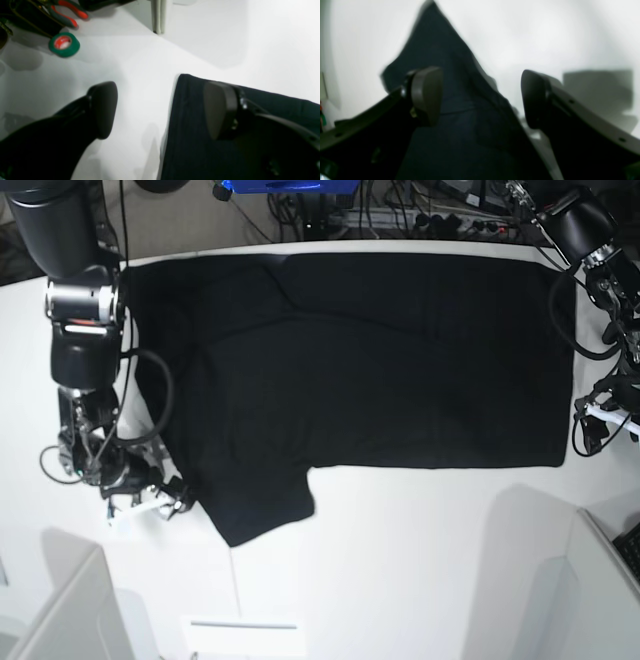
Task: Fold the T-shirt properly
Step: 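Move both grippers to the hem corners and grasp them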
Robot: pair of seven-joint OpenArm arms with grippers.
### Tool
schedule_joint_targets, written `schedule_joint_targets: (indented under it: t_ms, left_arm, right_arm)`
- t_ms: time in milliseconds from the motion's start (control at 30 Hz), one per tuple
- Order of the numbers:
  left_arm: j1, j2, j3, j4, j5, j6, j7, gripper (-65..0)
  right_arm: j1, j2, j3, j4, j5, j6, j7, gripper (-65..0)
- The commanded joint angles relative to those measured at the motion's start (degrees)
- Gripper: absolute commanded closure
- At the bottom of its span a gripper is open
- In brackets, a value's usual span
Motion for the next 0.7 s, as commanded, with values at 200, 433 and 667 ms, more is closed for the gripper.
schedule_joint_targets:
  t_ms: [200, 433, 667]
  left_arm:
    - [-0.8, -1.2, -2.9, 0.9, -0.7, 0.1, 4.3, -52.2]
    - [-0.6, -1.3, -3.3, 0.8, -0.2, 0.1, 6.6, -52.2]
    - [-1.2, -1.0, -2.8, 0.8, -0.2, 0.2, 6.9, -51.7]
  right_arm:
    - [3.0, 0.4, -1.7, -4.1, 0.8, 9.5, 2.6, -45.5]
    - [1.9, 0.2, -1.8, -4.2, 0.7, 10.4, 1.7, -45.3]
    - [1.1, 0.2, -1.8, -4.1, 0.7, 10.4, 1.6, -45.3]
